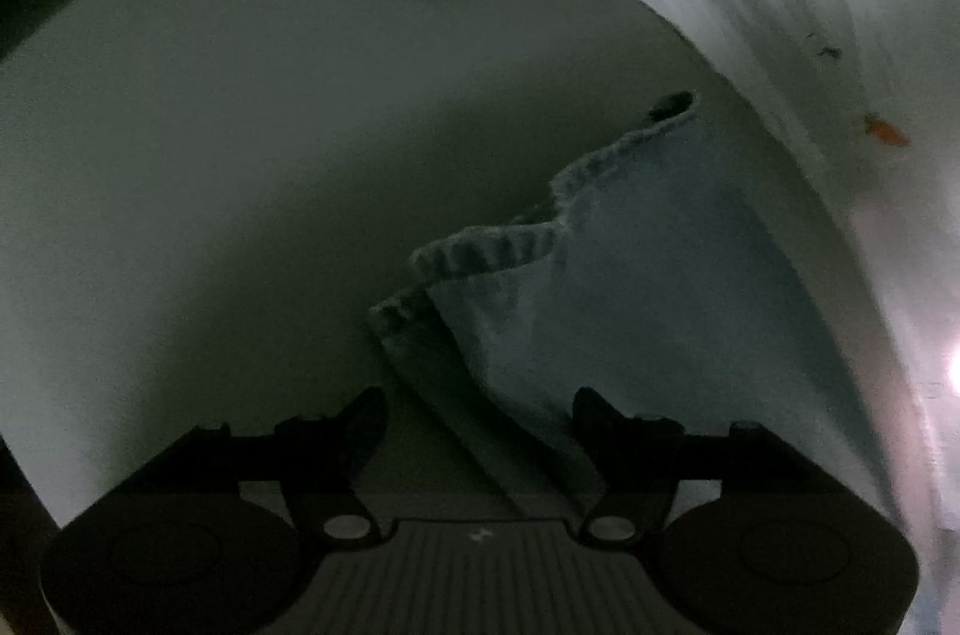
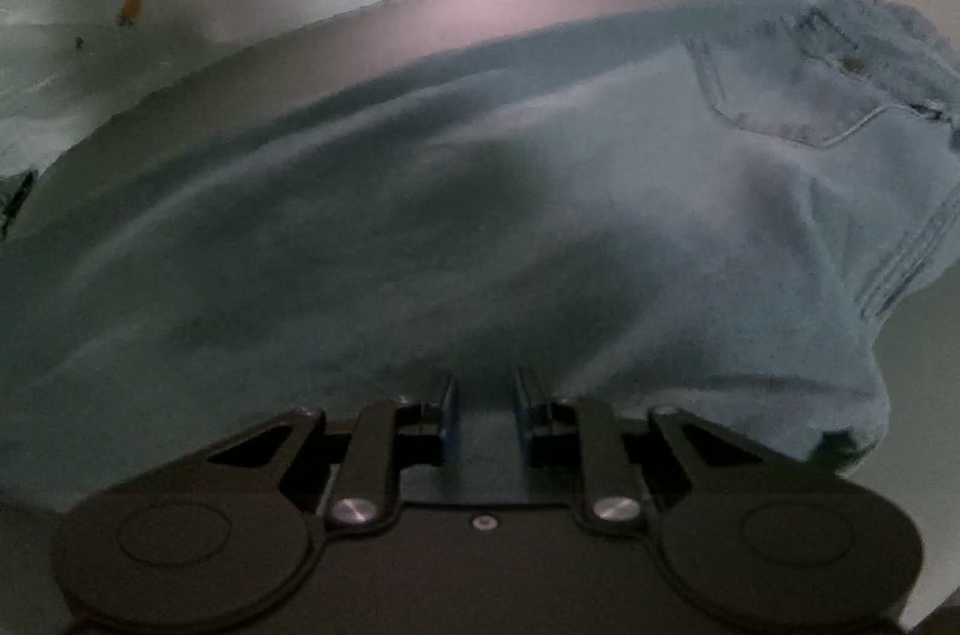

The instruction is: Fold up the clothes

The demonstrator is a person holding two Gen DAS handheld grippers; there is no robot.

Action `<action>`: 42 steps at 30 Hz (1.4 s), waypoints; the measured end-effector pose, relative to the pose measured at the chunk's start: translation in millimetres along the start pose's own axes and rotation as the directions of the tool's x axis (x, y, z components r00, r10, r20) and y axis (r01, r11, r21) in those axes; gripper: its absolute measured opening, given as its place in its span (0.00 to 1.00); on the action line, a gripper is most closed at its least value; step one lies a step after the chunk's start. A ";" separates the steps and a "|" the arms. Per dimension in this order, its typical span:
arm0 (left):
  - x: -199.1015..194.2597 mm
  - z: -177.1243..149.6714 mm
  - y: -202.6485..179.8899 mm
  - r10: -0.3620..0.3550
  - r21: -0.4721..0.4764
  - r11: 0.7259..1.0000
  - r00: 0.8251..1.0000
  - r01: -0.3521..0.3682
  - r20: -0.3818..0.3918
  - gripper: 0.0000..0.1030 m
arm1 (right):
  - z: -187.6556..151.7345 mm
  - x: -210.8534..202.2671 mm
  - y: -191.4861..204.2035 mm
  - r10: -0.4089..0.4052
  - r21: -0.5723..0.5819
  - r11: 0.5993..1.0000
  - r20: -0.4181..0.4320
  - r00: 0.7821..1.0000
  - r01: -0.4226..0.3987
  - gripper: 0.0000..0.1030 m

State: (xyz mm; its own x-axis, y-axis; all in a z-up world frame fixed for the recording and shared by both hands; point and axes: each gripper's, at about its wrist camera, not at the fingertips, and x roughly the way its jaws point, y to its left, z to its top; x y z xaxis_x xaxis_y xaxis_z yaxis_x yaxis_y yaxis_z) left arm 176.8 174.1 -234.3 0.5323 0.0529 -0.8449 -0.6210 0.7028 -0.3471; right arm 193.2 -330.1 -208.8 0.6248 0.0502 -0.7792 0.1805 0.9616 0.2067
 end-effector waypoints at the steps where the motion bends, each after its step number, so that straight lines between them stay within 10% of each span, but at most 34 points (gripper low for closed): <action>1: 1.9 -0.4 -1.9 0.008 -0.001 1.000 1.000 -0.008 0.011 0.68 | -1.5 1.0 -1.6 0.002 0.006 1.000 0.001 1.000 -0.002 0.20; 4: 4.4 -0.6 -5.0 0.029 -0.034 0.999 0.998 -0.028 0.047 0.64 | -5.8 3.9 -6.6 0.008 0.023 1.000 0.003 1.000 -0.009 0.21; 12: -5.3 1.3 -27.8 0.048 0.021 0.998 0.988 -0.051 0.148 0.14 | -11.4 2.0 -14.8 0.018 0.059 0.998 -0.006 1.000 -0.017 0.05; 18: -45.5 8.8 -86.1 -0.141 0.251 0.965 0.953 0.072 0.269 0.10 | -9.4 3.7 -21.1 0.037 0.083 0.996 -0.017 0.999 -0.035 0.01; 21: -68.8 2.0 -136.5 -0.302 0.401 0.898 0.916 0.180 0.265 0.10 | -10.8 3.6 -23.6 0.050 0.096 0.994 -0.015 0.999 -0.049 0.01; 24: -84.5 -22.6 -190.6 -0.468 0.556 0.769 0.870 0.315 0.153 0.10 | -10.1 3.5 -28.4 0.065 0.115 0.991 -0.015 0.998 -0.063 0.00; 27: -65.5 -57.6 -234.0 -0.576 0.609 0.581 0.801 0.540 -0.161 0.13 | -10.2 3.7 -31.4 0.077 0.135 0.988 -0.014 0.997 -0.075 0.00; 29: -35.5 -75.6 -249.7 -0.534 0.564 0.545 0.775 0.621 -0.338 0.18 | -10.8 3.7 -32.9 0.085 0.151 0.985 -0.012 0.996 -0.082 0.00; 33: -9.2 -84.6 -248.2 -0.455 0.452 0.603 0.749 0.657 -0.481 0.32 | -11.3 3.3 -35.8 0.100 0.171 0.981 -0.010 0.995 -0.097 0.00; 39: -32.2 -44.3 -206.2 -0.562 0.366 0.658 0.752 0.659 -0.343 0.60 | -9.4 3.9 -44.5 0.140 0.263 0.956 -0.017 0.990 -0.130 0.07; 42: -28.9 -27.6 -184.6 -0.503 0.334 0.763 0.832 0.554 -0.232 0.62 | -3.1 5.0 -40.5 0.173 0.305 0.940 -0.033 0.984 -0.155 0.19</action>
State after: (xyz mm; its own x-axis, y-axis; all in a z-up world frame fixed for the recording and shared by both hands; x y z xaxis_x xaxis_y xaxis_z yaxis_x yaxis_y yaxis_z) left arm 260.2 23.2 -157.0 0.6224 -0.4741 -0.6228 0.0133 0.8020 -0.5972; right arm 186.6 -367.9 -222.9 0.6212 0.2248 -0.7507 0.3047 0.8133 0.4957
